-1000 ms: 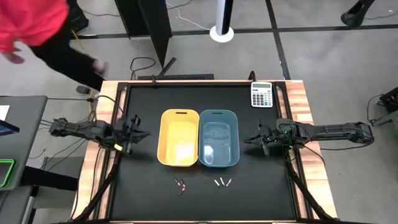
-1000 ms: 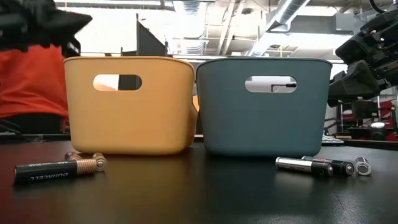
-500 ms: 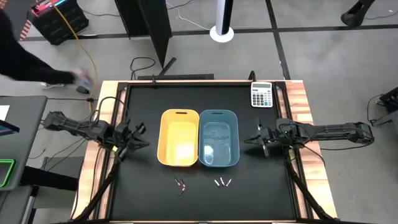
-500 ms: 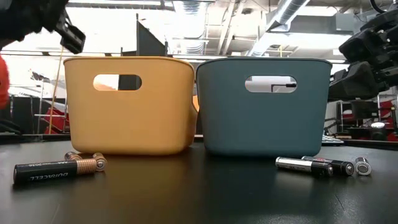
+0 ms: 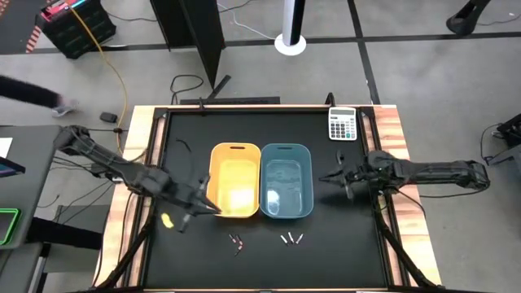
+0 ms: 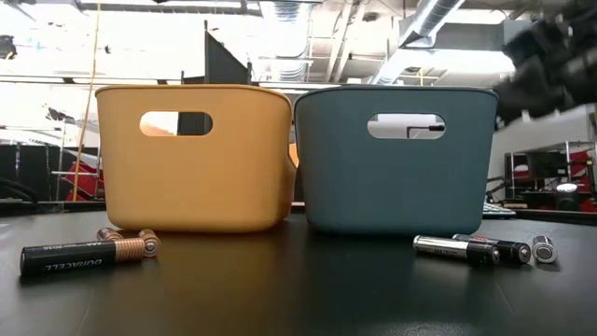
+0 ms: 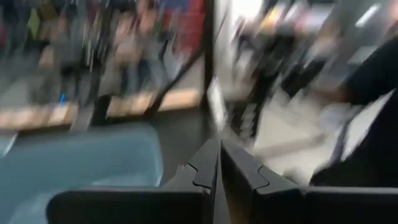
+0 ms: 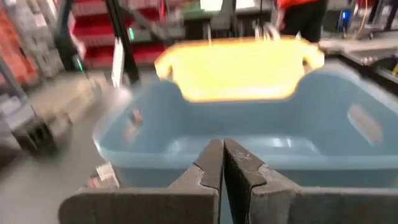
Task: Sort batteries
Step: Put the bottom right black battery into the yellow bin
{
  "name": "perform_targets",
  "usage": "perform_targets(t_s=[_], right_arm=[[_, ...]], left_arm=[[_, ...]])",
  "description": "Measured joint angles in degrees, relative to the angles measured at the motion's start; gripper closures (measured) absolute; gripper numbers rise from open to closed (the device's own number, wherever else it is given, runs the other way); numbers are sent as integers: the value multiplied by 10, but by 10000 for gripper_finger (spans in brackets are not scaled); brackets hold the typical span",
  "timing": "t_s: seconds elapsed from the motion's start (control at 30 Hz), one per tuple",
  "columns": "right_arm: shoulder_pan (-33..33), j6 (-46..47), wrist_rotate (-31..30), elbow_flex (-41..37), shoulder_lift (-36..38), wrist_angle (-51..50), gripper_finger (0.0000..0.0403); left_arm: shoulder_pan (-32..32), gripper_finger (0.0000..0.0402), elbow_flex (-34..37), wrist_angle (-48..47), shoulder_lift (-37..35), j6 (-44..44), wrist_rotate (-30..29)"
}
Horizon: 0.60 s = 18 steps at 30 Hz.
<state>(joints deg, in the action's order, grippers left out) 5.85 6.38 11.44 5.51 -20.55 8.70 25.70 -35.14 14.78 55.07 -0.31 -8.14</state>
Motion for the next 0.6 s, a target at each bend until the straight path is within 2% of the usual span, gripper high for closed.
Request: perform_targets(t_s=[0.07,0.17,0.33,0.6], right_arm=[[0,38,0,14,0,12,369],[0,92,0,34,0,35,369],[0,105,0,56,0,39,369],[3,88,-1,63,0,40,369]], left_arm=[[14,378,-45,-94,50,-33,-40],[40,377,-93,-185,119,-96,-64],[94,376,-155,-245,211,-184,-68],[175,376,-247,-308,315,-278,-95]])
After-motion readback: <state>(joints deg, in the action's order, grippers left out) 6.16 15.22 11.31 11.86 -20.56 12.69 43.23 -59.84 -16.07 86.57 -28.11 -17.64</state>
